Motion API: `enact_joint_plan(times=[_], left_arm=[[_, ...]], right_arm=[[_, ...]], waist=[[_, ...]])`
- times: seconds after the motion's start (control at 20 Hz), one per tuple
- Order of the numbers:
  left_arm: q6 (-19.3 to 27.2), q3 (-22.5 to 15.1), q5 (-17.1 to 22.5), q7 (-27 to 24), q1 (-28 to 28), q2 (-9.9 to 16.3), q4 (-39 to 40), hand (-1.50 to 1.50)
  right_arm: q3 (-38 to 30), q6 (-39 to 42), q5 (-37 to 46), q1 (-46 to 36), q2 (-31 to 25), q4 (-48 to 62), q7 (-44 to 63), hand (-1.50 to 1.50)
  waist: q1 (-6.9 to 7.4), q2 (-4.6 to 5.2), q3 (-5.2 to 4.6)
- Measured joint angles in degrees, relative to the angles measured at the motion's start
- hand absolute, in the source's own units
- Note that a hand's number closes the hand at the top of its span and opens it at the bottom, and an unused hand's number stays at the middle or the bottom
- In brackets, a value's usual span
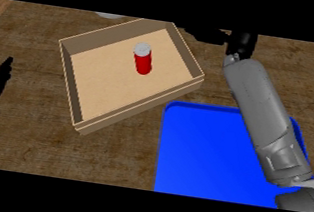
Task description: Pick the can from the tray and place it in the cardboard box
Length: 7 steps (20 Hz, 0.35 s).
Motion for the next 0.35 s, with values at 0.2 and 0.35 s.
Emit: enact_joint_plan(times=[0.2, 0.35], left_arm=[[0.0, 0.7, 0.0, 0.1, 1.1, 0.2, -0.5, 0.0], [0.1, 1.2, 0.1, 0.0, 0.9, 0.3, -0.2, 0.0]], right_arm=[[1.9, 4.5, 0.3, 7.8, -4.0, -10.0, 3.0, -1.5], [2.8, 9.3, -0.7, 14.8, -7.8, -18.0, 4.1, -1.5]], waist=[[-0.86, -0.27, -0.01], [-1.42, -0.37, -0.03]])
